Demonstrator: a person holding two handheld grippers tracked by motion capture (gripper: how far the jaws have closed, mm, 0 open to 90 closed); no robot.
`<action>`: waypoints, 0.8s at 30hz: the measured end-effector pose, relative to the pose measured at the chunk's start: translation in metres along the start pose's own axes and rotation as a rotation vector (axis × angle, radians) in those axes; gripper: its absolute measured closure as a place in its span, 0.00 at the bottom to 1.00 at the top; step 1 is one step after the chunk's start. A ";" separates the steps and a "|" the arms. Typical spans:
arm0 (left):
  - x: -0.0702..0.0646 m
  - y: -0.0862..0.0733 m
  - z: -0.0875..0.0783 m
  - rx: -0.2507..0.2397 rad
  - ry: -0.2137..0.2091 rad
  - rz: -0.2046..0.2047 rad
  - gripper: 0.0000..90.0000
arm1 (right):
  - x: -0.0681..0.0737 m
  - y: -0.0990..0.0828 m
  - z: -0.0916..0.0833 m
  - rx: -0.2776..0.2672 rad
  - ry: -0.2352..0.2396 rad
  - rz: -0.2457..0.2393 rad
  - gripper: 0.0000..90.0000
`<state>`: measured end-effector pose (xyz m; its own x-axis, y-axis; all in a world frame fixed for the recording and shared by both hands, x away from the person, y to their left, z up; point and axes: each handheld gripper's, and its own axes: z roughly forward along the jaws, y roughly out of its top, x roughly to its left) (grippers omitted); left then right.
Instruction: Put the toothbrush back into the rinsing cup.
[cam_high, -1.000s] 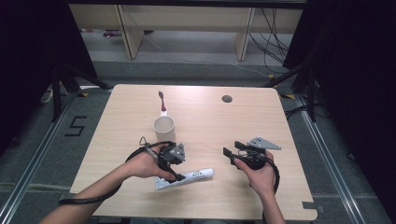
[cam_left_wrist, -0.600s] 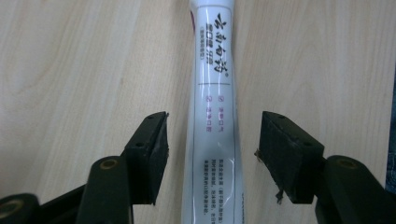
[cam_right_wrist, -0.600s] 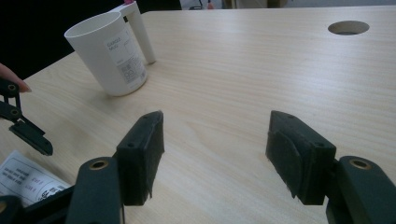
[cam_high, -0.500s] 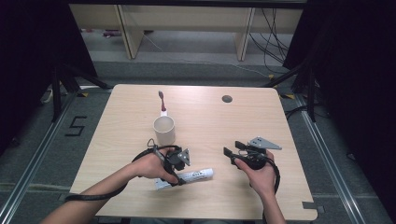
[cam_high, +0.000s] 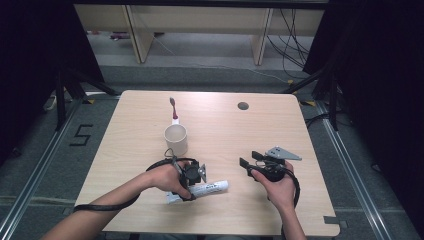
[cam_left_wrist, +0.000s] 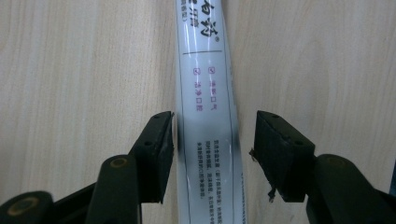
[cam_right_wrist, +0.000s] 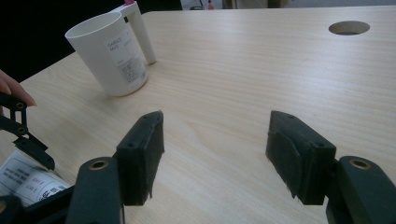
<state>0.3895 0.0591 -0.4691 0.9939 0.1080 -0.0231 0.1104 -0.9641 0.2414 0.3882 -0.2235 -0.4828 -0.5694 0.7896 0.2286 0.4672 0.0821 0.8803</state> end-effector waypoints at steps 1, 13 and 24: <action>0.000 0.000 0.000 0.007 -0.004 0.000 0.53 | 0.000 0.000 0.000 -0.001 -0.002 -0.003 0.42; 0.004 0.004 0.008 0.052 -0.015 0.015 0.58 | 0.001 0.000 0.001 0.005 0.012 0.015 0.42; 0.002 0.008 0.012 0.083 -0.003 0.035 0.60 | 0.003 0.000 -0.001 0.013 0.003 0.041 0.42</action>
<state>0.3929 0.0484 -0.4787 0.9971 0.0733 -0.0194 0.0755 -0.9841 0.1608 0.3856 -0.2221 -0.4819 -0.5516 0.7906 0.2659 0.4993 0.0577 0.8645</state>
